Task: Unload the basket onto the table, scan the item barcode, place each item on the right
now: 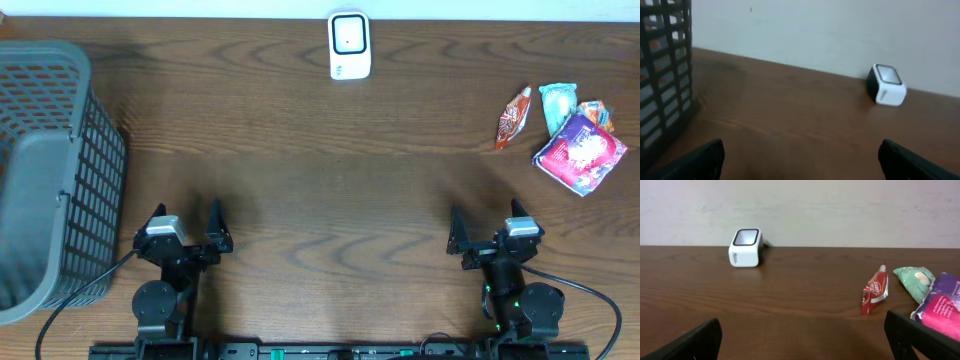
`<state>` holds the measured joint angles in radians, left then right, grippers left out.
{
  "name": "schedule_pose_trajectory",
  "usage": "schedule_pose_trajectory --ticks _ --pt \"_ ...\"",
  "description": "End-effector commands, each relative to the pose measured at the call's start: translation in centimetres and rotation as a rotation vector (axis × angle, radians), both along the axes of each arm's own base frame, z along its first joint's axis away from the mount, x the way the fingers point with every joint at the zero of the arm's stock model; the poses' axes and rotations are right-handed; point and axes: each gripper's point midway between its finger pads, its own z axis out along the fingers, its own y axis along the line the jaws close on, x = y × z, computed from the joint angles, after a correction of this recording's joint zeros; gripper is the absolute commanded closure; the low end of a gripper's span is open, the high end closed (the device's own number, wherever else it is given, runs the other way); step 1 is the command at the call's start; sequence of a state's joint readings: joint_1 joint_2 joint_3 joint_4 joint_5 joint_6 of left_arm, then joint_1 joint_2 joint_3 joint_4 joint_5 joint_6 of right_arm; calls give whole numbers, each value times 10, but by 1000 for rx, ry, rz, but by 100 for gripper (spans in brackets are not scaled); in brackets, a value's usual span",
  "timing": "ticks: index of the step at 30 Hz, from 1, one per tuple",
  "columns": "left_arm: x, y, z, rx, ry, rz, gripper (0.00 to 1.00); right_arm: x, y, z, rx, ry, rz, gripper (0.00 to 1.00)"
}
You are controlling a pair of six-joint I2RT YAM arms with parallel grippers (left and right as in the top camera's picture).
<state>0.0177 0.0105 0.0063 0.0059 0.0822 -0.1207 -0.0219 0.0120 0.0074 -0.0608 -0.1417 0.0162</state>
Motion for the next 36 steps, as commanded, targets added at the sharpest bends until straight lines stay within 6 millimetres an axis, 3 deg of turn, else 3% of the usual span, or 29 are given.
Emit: schedule_pose_trajectory --ticks 1,36 --pt "-1 -1 -10 75 36 -15 2 0 -1 0 -3 -2 -4 1" --pt "-3 5 -19 199 74 7 2 0 -1 0 -3 -2 -4 1"
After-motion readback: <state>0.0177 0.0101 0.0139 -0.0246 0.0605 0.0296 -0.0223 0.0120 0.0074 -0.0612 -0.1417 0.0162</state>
